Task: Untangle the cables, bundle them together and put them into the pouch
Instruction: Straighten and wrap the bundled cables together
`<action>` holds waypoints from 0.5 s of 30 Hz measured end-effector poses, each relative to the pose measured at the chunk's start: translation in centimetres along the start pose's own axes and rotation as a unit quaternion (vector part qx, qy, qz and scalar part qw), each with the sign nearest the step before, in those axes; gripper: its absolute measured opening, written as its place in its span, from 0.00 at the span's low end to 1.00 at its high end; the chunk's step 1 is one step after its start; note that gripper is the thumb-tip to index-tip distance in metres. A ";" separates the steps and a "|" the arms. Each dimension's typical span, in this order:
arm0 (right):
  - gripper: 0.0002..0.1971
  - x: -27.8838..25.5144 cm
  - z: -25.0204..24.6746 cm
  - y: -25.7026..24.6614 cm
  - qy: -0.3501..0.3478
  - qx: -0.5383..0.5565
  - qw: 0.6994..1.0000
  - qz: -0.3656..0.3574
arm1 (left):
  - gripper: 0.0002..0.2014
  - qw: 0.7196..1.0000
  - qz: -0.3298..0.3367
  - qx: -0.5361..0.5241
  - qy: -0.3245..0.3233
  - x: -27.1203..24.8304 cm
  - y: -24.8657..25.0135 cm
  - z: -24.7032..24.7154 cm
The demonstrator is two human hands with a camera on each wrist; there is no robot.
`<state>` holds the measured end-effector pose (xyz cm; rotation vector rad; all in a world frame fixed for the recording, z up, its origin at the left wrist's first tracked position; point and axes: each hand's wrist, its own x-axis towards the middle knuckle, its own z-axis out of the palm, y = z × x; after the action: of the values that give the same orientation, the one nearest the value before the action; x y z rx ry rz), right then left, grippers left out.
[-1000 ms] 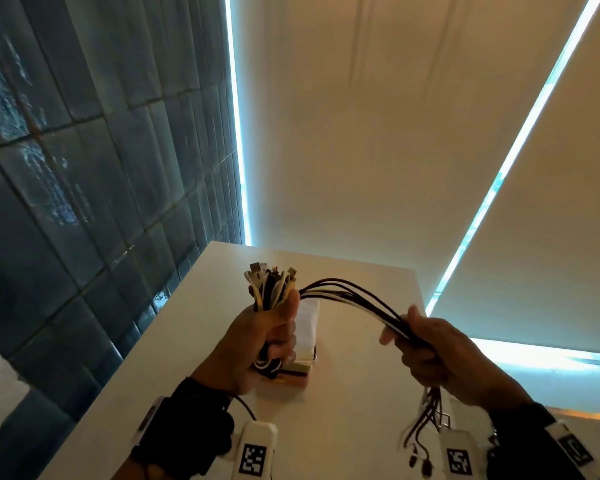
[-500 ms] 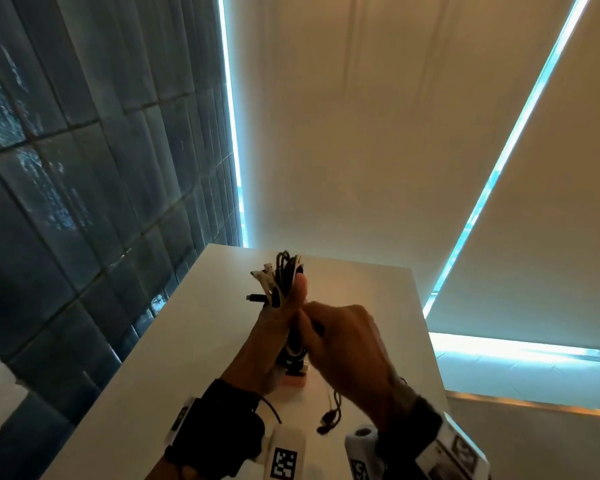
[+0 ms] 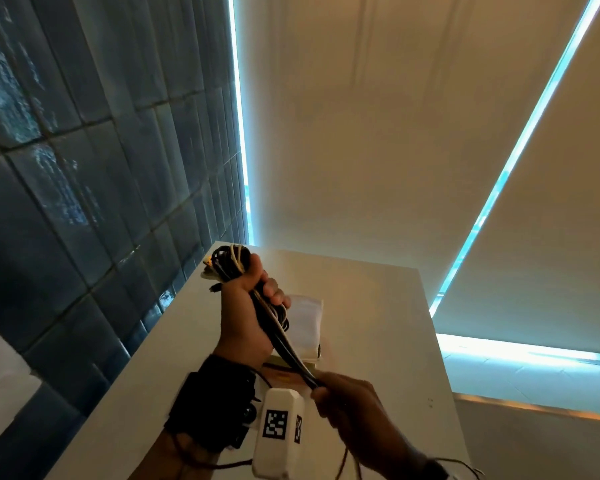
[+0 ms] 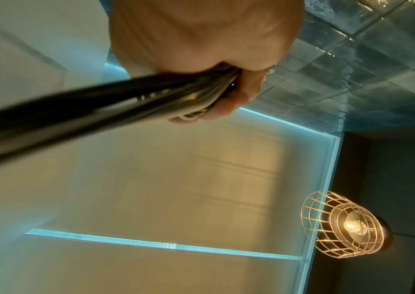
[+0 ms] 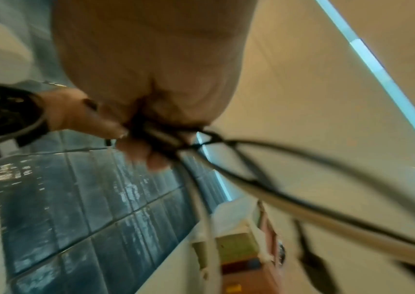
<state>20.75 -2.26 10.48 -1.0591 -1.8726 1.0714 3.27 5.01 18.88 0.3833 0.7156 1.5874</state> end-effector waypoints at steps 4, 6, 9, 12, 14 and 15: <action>0.14 -1.2 -3.2 3.2 -0.131 -0.161 0.975 0.081 | 0.14 0.999 0.021 -0.005 -0.032 -0.3 0.7 0.3; 0.24 -1.1 -4.7 1.9 -0.067 -0.105 0.991 0.047 | 0.15 0.998 0.032 0.010 -0.049 -0.6 0.7 0.5; 0.31 0.4 -4.8 -2.3 -0.022 0.028 0.999 0.010 | 0.16 0.998 0.024 0.028 -0.055 -1.3 -0.6 1.3; 0.26 2.5 -2.2 -4.5 -0.054 0.092 0.993 0.042 | 0.15 0.997 0.007 0.048 -0.061 -2.0 -2.0 2.1; 0.19 3.1 -0.7 -4.5 -0.044 0.125 0.990 0.046 | 0.13 0.995 0.014 0.084 -0.053 -2.1 -2.3 2.2; 0.15 3.1 -0.3 -4.6 -0.037 0.131 0.990 0.045 | 0.11 0.993 0.021 0.104 -0.047 -2.0 -2.3 2.2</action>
<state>18.42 -0.84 15.35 -0.9698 -1.6953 1.3831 6.69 3.62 19.41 0.6249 0.8068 1.5277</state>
